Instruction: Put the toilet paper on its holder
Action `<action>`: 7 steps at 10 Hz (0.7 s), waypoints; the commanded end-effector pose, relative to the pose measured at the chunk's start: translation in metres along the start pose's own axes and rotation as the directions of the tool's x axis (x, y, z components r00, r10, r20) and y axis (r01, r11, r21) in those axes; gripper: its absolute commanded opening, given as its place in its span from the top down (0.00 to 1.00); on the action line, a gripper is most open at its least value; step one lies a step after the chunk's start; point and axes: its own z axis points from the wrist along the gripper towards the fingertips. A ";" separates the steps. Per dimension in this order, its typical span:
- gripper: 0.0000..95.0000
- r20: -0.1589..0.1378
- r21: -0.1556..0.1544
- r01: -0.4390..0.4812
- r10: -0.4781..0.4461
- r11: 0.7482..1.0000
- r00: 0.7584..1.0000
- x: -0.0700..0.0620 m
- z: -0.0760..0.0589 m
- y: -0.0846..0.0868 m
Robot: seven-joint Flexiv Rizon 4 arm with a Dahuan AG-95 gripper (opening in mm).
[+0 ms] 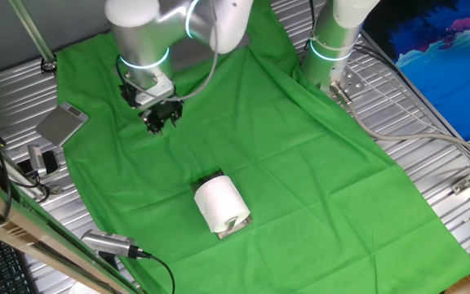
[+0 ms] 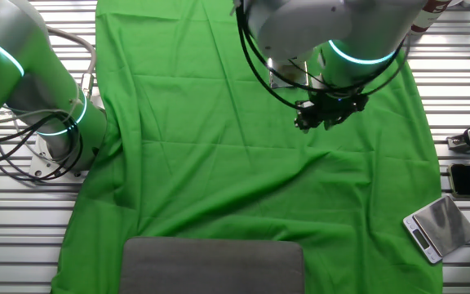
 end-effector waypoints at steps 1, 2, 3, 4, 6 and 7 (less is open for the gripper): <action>0.60 -0.004 -0.001 -0.062 0.062 0.998 0.998 -0.009 0.002 0.006; 0.60 -0.006 0.000 -0.087 0.087 0.996 0.996 -0.015 0.003 0.008; 0.60 -0.004 0.003 -0.108 0.108 0.994 0.994 -0.015 0.003 0.008; 0.60 0.000 0.006 -0.145 0.145 0.989 0.989 -0.015 0.003 0.008; 0.60 0.000 0.008 -0.207 0.207 0.978 0.978 -0.015 0.003 0.008; 0.60 -0.001 0.008 -0.218 0.219 0.976 0.976 -0.015 0.003 0.008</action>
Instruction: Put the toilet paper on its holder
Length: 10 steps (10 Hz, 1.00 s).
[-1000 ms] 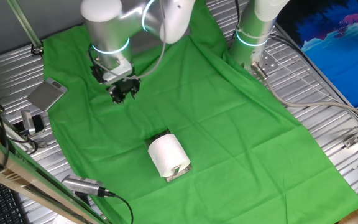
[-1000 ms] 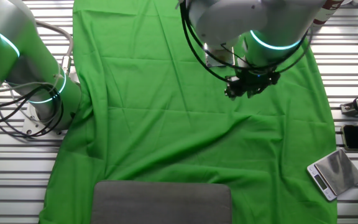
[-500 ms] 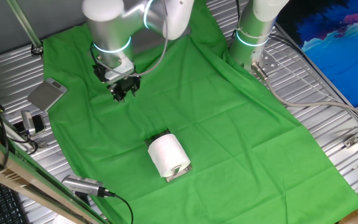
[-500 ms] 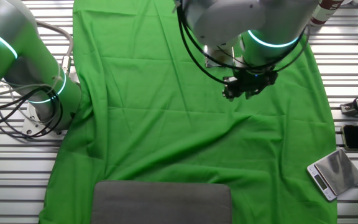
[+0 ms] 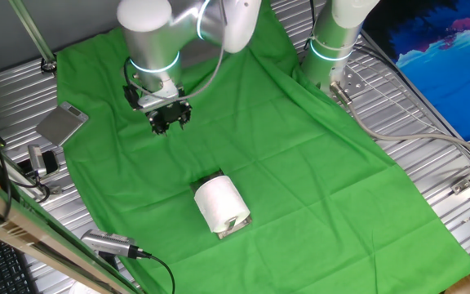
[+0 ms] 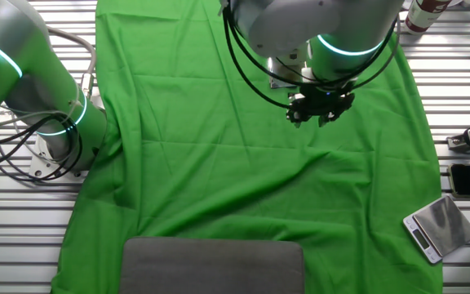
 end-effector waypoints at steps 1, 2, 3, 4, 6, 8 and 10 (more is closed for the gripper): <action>0.60 0.002 0.001 -0.045 0.045 0.999 0.999 0.000 0.001 0.000; 0.60 -0.009 -0.008 -0.031 0.031 0.999 0.999 0.000 0.001 0.000; 0.60 -0.019 -0.014 -0.016 0.016 1.000 1.000 0.001 0.001 0.000; 0.40 -0.021 -0.014 -0.016 0.016 1.000 1.000 0.003 0.001 -0.001; 0.40 -0.006 -0.014 -0.001 0.000 1.000 1.000 0.017 0.003 -0.009; 0.40 0.000 -0.014 0.052 -0.052 0.999 0.999 0.042 0.008 -0.029; 0.40 0.010 -0.011 0.092 -0.092 0.996 0.996 0.063 0.014 -0.047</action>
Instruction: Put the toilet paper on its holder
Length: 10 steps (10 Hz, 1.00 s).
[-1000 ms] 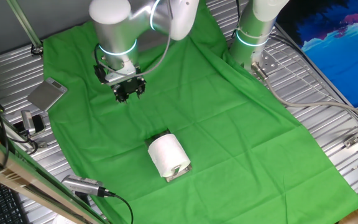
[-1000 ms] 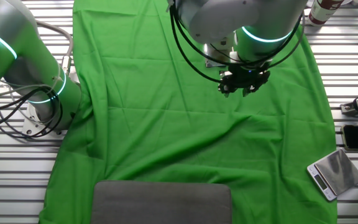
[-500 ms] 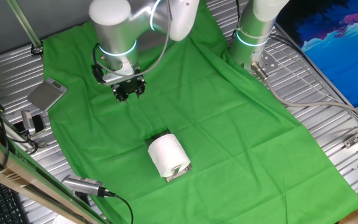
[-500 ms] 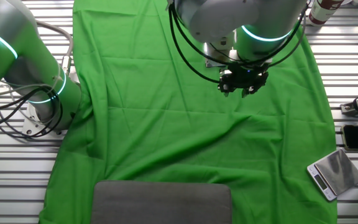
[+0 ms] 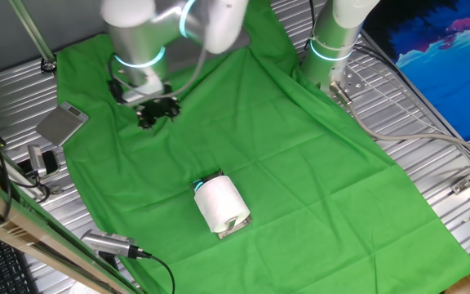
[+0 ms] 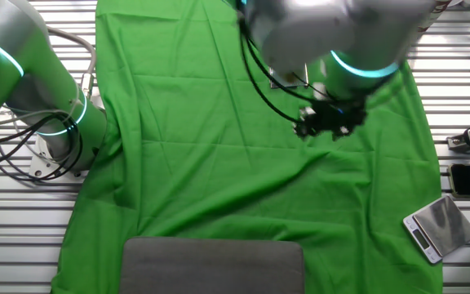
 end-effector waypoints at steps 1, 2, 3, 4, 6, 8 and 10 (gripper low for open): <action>0.40 0.013 0.001 0.049 -0.049 0.999 0.999 0.021 0.004 -0.018; 0.40 0.010 0.000 0.054 -0.054 0.999 0.998 0.028 0.002 -0.022; 0.40 0.002 0.000 0.064 -0.064 0.998 0.998 0.034 0.000 -0.024; 0.40 -0.002 0.004 0.062 -0.062 0.998 0.998 0.036 0.000 -0.024; 0.40 -0.028 0.006 0.057 -0.056 0.998 0.998 0.034 0.001 -0.024; 0.40 -0.030 0.006 0.007 -0.007 1.000 1.000 0.033 0.001 -0.023; 0.60 -0.032 0.006 0.000 0.000 1.000 0.999 0.033 0.001 -0.023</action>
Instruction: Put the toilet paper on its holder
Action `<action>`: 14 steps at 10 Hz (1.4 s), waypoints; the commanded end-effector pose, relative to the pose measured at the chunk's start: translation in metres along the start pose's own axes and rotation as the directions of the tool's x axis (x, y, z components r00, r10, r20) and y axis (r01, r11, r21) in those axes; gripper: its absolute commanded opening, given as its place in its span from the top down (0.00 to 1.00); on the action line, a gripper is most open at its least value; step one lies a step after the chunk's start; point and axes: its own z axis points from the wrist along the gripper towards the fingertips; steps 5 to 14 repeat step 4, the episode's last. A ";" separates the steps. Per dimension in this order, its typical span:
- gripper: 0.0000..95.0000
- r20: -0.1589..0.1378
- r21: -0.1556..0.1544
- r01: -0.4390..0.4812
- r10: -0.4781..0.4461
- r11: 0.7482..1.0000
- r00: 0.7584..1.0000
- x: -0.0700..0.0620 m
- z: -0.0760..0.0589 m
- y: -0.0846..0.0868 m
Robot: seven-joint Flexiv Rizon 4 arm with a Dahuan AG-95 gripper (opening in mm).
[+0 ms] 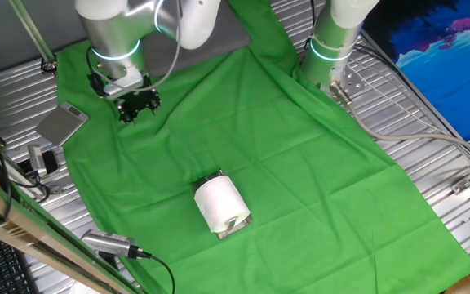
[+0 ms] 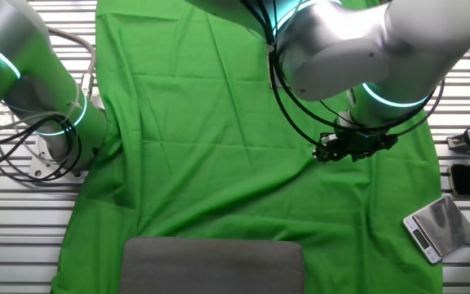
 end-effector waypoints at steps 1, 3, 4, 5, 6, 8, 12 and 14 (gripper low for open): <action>0.60 0.005 0.001 -0.027 0.027 1.000 1.000 0.000 0.000 0.001; 0.60 0.003 0.001 -0.032 0.032 0.999 0.999 0.000 0.000 0.001; 0.60 0.003 0.001 -0.033 0.033 0.999 0.999 0.000 0.000 0.001; 0.60 0.003 0.001 -0.033 0.033 0.999 0.999 0.000 0.000 0.001; 0.60 0.003 0.001 -0.033 0.033 0.999 0.999 0.000 0.000 0.001; 0.60 0.003 0.001 -0.033 0.033 0.999 0.999 0.000 0.000 0.001; 0.60 0.003 0.001 -0.033 0.033 0.999 0.999 0.000 0.000 0.001; 0.60 0.003 0.001 -0.033 0.033 0.999 0.999 0.000 0.000 0.001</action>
